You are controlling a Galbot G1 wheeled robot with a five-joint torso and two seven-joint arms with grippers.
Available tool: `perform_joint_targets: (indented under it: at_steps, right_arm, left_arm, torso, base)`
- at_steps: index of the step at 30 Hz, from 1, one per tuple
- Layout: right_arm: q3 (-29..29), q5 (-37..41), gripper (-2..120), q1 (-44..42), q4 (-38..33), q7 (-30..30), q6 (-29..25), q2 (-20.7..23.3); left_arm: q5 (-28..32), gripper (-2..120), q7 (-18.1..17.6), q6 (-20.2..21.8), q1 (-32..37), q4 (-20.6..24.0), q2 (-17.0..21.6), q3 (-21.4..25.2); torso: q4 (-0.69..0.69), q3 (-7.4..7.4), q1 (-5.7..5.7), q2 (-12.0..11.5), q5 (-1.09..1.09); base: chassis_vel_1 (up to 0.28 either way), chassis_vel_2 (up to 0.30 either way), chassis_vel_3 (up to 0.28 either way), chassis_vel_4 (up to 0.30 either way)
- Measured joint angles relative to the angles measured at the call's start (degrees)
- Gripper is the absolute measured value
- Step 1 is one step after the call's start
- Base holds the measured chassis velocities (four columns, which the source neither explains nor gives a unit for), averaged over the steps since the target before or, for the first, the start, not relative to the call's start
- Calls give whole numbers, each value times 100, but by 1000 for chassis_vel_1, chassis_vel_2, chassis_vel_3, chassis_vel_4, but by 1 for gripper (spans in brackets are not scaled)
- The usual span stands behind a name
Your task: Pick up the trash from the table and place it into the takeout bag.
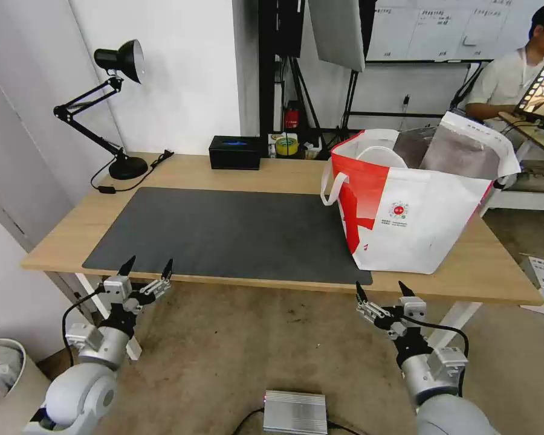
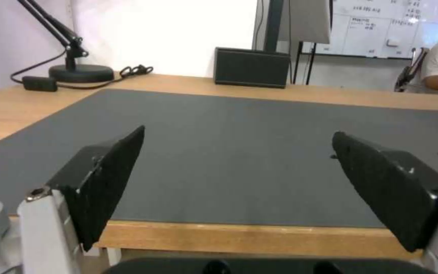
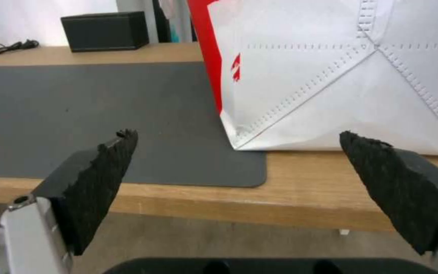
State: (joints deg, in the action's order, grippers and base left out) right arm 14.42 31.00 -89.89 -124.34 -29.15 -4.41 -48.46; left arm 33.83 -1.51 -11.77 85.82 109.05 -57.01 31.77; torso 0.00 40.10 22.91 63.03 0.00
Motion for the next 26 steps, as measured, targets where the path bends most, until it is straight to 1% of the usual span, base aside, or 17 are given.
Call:
perform_joint_targets:
  at_steps: [26]
  right_arm:
    - [0, 0, 100, 0, 0, 0, 0, 0]
  left_arm:
    - [3, 100, 1, -3, -23, -6, 9, -14]
  torso:
    - [0, 0, 0, 0, 0]
  base:
    - [0, 0, 0, 0]
